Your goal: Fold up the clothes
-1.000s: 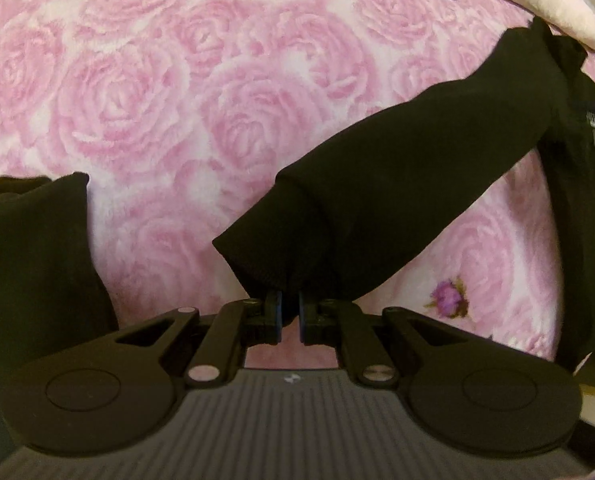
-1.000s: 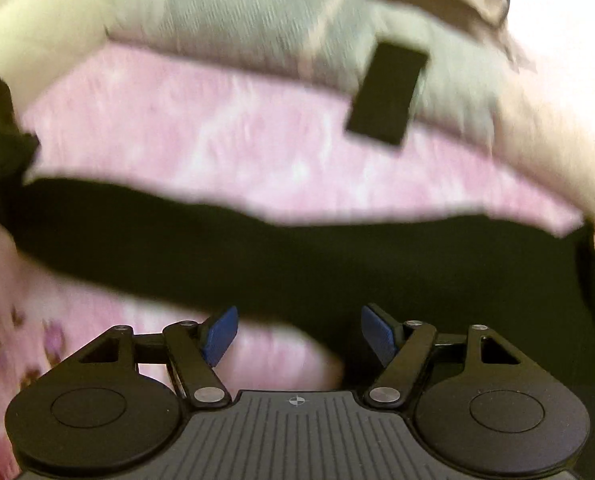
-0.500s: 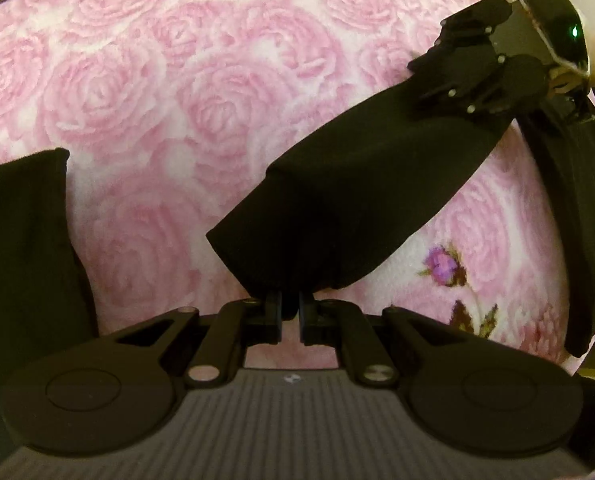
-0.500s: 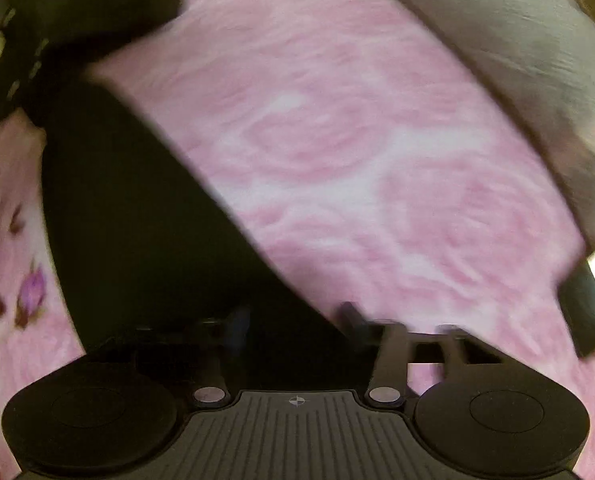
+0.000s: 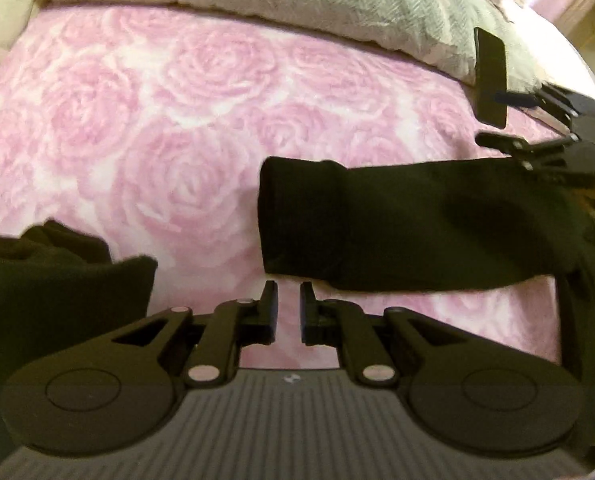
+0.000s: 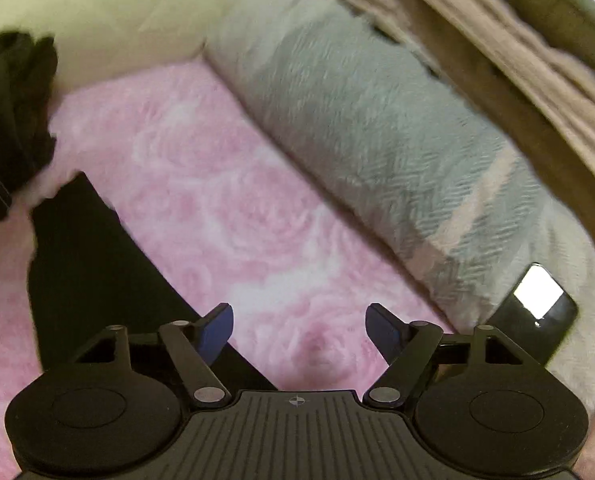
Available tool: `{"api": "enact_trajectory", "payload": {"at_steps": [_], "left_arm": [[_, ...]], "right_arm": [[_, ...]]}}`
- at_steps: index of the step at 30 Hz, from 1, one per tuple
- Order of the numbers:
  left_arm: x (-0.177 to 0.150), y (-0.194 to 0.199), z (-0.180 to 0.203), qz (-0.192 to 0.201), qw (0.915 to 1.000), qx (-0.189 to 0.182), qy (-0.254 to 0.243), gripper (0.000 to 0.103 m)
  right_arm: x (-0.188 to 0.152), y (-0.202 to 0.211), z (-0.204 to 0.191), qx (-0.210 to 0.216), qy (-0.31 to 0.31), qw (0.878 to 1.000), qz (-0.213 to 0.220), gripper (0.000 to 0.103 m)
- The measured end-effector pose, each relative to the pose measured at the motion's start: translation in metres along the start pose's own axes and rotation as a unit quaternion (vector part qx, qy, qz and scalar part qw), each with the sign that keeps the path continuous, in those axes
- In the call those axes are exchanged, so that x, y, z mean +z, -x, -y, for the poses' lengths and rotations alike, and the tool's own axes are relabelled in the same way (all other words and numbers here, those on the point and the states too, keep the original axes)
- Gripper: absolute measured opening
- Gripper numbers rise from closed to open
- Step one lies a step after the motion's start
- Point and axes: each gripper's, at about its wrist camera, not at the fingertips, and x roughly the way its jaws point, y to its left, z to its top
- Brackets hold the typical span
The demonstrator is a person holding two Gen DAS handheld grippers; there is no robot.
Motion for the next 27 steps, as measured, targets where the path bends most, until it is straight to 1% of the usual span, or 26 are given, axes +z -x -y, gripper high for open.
{"api": "enact_trajectory", "payload": {"at_steps": [2, 4, 6, 7, 8, 10, 12, 14, 16, 17, 18, 20, 21, 22, 23, 27], "left_arm": [[-0.002, 0.002, 0.012, 0.007, 0.9998, -0.002, -0.020, 0.007], [-0.003, -0.001, 0.028, 0.005, 0.9990, -0.011, -0.042, 0.008], [-0.005, -0.006, 0.042, -0.001, 0.9983, -0.019, -0.056, 0.008], [-0.005, -0.009, 0.048, -0.004, 0.9978, -0.023, -0.062, 0.008], [-0.007, -0.013, 0.056, -0.008, 0.9972, -0.026, -0.069, 0.008], [-0.011, -0.020, 0.075, -0.019, 0.9952, -0.032, -0.090, 0.009], [-0.013, -0.024, 0.095, -0.032, 0.9922, -0.040, -0.113, 0.009], [-0.018, -0.028, 0.115, -0.041, 0.9888, -0.048, -0.136, 0.011], [-0.019, -0.029, 0.138, -0.047, 0.9853, -0.057, -0.154, 0.014], [-0.020, -0.030, 0.150, -0.050, 0.9835, -0.062, -0.162, 0.015], [-0.021, -0.029, 0.162, -0.052, 0.9816, -0.066, -0.171, 0.017], [-0.023, -0.028, 0.189, -0.054, 0.9770, -0.076, -0.192, 0.019], [-0.024, -0.027, 0.203, -0.055, 0.9745, -0.081, -0.202, 0.020], [-0.025, -0.026, 0.216, -0.055, 0.9721, -0.085, -0.212, 0.022], [-0.027, -0.025, 0.233, -0.053, 0.9694, -0.088, -0.223, 0.023], [-0.040, -0.017, 0.300, -0.045, 0.9566, -0.103, -0.269, 0.026]], "right_arm": [[-0.017, 0.017, -0.004, -0.006, -0.046, 0.999, 0.006, 0.076], [-0.040, 0.037, -0.007, -0.017, -0.101, 0.995, 0.007, 0.076], [-0.071, 0.061, -0.009, -0.042, -0.167, 0.985, 0.000, 0.076], [-0.088, 0.075, -0.007, -0.061, -0.207, 0.976, -0.003, 0.076], [-0.107, 0.087, -0.003, -0.081, -0.253, 0.964, -0.011, 0.076], [-0.147, 0.111, 0.007, -0.120, -0.347, 0.930, -0.033, 0.076], [-0.187, 0.131, 0.014, -0.142, -0.412, 0.898, -0.068, 0.076], [-0.227, 0.147, 0.019, -0.143, -0.462, 0.868, -0.110, 0.076], [-0.258, 0.166, 0.023, -0.114, -0.509, 0.844, -0.125, 0.076], [-0.266, 0.178, 0.023, -0.105, -0.519, 0.839, -0.123, 0.076], [-0.269, 0.192, 0.024, -0.102, -0.522, 0.839, -0.118, 0.076], [-0.274, 0.224, 0.025, -0.130, -0.521, 0.837, -0.110, 0.076], [-0.280, 0.242, 0.028, -0.149, -0.523, 0.833, -0.106, 0.076], [-0.288, 0.260, 0.032, -0.169, -0.526, 0.827, -0.104, 0.076], [-0.297, 0.279, 0.036, -0.191, -0.532, 0.819, -0.102, 0.076], [-0.351, 0.354, 0.060, -0.279, -0.544, 0.783, -0.117, 0.076]]}}
